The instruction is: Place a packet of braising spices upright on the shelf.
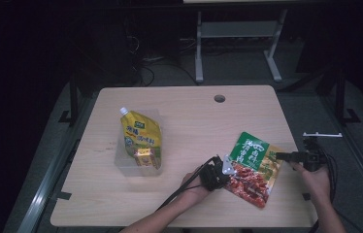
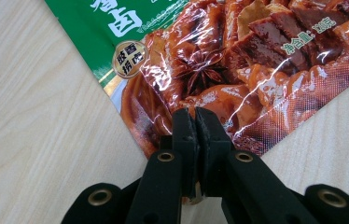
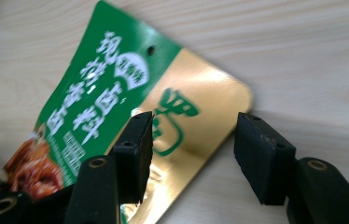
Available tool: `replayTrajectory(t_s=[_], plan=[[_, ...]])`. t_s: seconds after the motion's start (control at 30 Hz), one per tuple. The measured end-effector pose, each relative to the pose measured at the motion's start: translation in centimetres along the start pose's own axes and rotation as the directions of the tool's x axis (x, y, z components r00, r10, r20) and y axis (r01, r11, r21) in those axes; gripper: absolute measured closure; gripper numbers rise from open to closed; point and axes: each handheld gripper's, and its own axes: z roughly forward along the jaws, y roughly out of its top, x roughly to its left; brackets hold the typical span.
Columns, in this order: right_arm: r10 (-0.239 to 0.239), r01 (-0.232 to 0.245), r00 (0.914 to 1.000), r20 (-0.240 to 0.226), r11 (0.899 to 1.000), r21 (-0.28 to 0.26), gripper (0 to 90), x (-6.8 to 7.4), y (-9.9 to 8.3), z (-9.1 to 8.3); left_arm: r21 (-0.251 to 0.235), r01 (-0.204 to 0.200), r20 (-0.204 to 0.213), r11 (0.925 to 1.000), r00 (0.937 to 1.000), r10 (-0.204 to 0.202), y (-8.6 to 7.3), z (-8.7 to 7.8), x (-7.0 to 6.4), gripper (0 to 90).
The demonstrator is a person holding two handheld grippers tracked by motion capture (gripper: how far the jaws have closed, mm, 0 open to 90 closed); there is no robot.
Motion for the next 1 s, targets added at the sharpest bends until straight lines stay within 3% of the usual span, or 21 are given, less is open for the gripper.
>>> replayTrajectory(t_s=[0.13, 0.4, 0.6, 0.8, 1.0], plan=[[0.024, -0.023, 0.9994, 0.027, 1.000, -0.007, 45.7, -0.4, 0.4, 0.0, 0.008, -0.004, -0.003, 1.0000, 1.0000, 0.004, 0.1, 0.0, 0.0, 87.8], [0.031, -0.031, 0.9994, 0.013, 0.999, -0.020, 44.6, -0.7, 1.1, 0.5, 0.010, -0.012, -0.007, 0.9999, 0.9999, 0.012, 0.2, 0.1, 0.0, 88.1], [0.060, -0.062, 0.9971, -0.046, 0.998, -0.024, 46.0, -1.0, 1.2, 0.8, 0.007, -0.009, -0.008, 0.9999, 0.9999, 0.009, 0.2, 0.1, 0.0, 88.1], [0.050, -0.051, 0.9978, -0.044, 0.998, -0.025, 47.4, -1.0, 0.9, 0.6, 0.009, -0.011, -0.009, 0.9999, 0.9999, 0.011, 0.2, 0.1, 0.0, 88.0], [0.068, -0.071, 0.9940, -0.085, 0.997, -0.030, 54.3, -1.7, -0.1, 0.1, 0.011, -0.008, -0.012, 0.9999, 0.9999, 0.008, 0.2, 0.1, -0.1, 88.0]])
